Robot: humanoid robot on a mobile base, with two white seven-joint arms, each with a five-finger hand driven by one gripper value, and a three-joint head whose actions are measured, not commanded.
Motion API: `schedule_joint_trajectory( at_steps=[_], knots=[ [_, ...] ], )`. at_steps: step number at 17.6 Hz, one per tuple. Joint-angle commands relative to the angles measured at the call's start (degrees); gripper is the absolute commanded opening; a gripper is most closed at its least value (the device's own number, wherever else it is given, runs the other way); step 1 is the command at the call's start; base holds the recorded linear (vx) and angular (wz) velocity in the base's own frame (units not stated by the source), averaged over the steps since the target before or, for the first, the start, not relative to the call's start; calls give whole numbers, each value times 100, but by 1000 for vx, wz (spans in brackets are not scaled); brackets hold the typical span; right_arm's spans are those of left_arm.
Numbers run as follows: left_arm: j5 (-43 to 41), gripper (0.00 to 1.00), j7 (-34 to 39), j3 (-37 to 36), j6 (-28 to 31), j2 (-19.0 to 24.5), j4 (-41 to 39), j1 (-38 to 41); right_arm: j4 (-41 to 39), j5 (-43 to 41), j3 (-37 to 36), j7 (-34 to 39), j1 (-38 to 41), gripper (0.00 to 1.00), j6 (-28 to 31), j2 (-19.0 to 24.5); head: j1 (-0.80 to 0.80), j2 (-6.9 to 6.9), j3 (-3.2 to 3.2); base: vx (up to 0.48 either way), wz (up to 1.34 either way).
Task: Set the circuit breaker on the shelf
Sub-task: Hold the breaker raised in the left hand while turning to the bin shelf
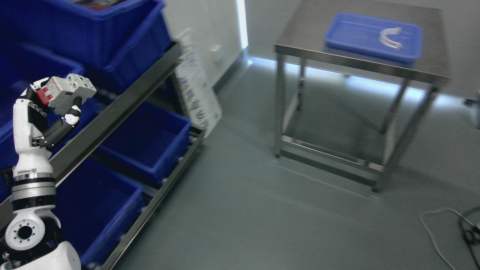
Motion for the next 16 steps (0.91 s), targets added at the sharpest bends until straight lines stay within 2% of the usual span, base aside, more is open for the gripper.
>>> schedule_joint_trajectory(
  at_steps=[1, 4, 10, 13, 16],
  knots=[
    [0, 9, -22, -58, -112, 95, -63, -205, -1, 0, 114, -4, 0, 100, 367, -100, 0, 0, 0, -201, 1566],
    [0, 9, -13, -356, -51, 95, -55, -680, -1, 0, 114, -4, 0, 100, 367, -100, 0, -1, 0, -164, 1636],
    [-26, 9, 13, -656, 213, 95, 41, -1059, -1, 0, 114, -4, 0, 100, 367, -100, 0, -2, 0, -44, 1510],
    [-35, 9, -4, -665, 274, 95, 138, -1147, -1, 0, 114, -4, 0, 100, 367, -100, 0, -3, 0, 111, 938],
    [-26, 10, -22, -683, 424, 153, 384, -1576, -1, 0, 114, -4, 0, 100, 367, -100, 0, -4, 0, 155, 505]
  ],
)
